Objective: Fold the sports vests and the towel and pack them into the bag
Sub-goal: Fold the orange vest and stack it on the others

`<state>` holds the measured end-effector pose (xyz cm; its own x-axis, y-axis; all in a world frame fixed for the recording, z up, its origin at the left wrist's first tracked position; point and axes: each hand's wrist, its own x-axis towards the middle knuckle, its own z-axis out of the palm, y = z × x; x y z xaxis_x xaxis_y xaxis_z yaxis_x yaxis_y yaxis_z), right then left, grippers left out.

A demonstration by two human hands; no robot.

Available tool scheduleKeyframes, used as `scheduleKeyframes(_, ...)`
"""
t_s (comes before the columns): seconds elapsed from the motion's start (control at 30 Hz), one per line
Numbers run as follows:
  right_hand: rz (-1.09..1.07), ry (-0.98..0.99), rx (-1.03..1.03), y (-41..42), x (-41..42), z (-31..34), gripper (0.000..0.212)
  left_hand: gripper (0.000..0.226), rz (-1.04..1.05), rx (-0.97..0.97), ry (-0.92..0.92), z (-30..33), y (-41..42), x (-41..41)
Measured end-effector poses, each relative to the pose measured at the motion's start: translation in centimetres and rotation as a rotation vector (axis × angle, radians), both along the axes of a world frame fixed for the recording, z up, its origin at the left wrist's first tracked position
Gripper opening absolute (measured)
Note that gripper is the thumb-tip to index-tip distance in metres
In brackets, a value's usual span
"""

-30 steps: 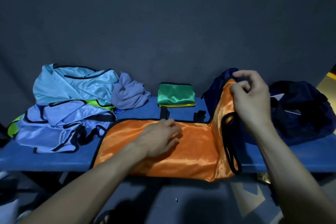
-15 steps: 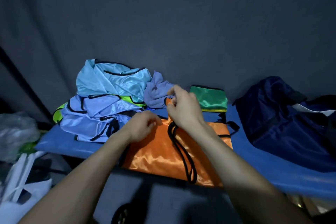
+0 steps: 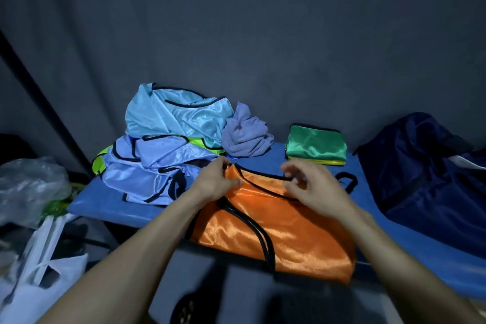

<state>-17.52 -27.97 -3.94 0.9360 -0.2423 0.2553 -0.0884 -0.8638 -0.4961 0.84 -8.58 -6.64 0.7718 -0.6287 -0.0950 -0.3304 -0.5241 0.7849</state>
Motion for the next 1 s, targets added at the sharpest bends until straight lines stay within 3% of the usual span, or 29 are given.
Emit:
scheduleKeyframes(0.07,0.006,0.065,-0.290,-1.9,-2.8,-0.5,0.028,0.045,-0.025,0.017,-0.117,-0.2,0.1,0.0)
scheduleKeyframes(0.13,-0.034,0.146,-0.454,-3.1,-4.8,-1.6,0.031,0.035,-0.045,-0.011,-0.213,-0.3,0.0,-0.2)
scheduleKeyframes(0.23,-0.171,0.103,-0.528,-4.2,-6.3,-3.2,0.025,0.015,-0.037,-0.057,-0.286,-0.4,-0.2,-0.4)
scheduleKeyframes(0.37,-0.306,0.047,-0.576,-5.1,-6.5,-3.5,0.017,0.010,0.019,-0.084,-0.276,-0.2,-0.1,-0.2)
scheduleKeyframes(0.43,-0.278,0.046,-0.407,-5.2,-6.3,-3.2,0.014,0.009,0.039,-0.072,-0.253,-0.2,-0.1,0.0)
scheduleKeyframes(0.5,-0.249,0.051,-0.110,-5.3,-6.0,-2.5,0.013,0.009,0.053,-0.052,-0.237,-0.3,-0.1,0.1)
scheduleKeyframes(0.67,-0.263,0.245,0.363,-7.2,-4.1,-0.8,0.021,0.011,0.105,-0.033,-0.207,0.0,-0.1,0.5)
scheduleKeyframes(0.83,-0.325,0.135,0.463,-7.0,-3.2,-2.8,0.022,0.018,0.077,0.034,-0.240,0.1,0.0,0.7)
scheduleKeyframes(1.0,-0.332,-0.027,0.363,-6.6,-3.1,-3.5,0.019,0.023,0.063,0.079,-0.239,0.3,-0.3,0.6)
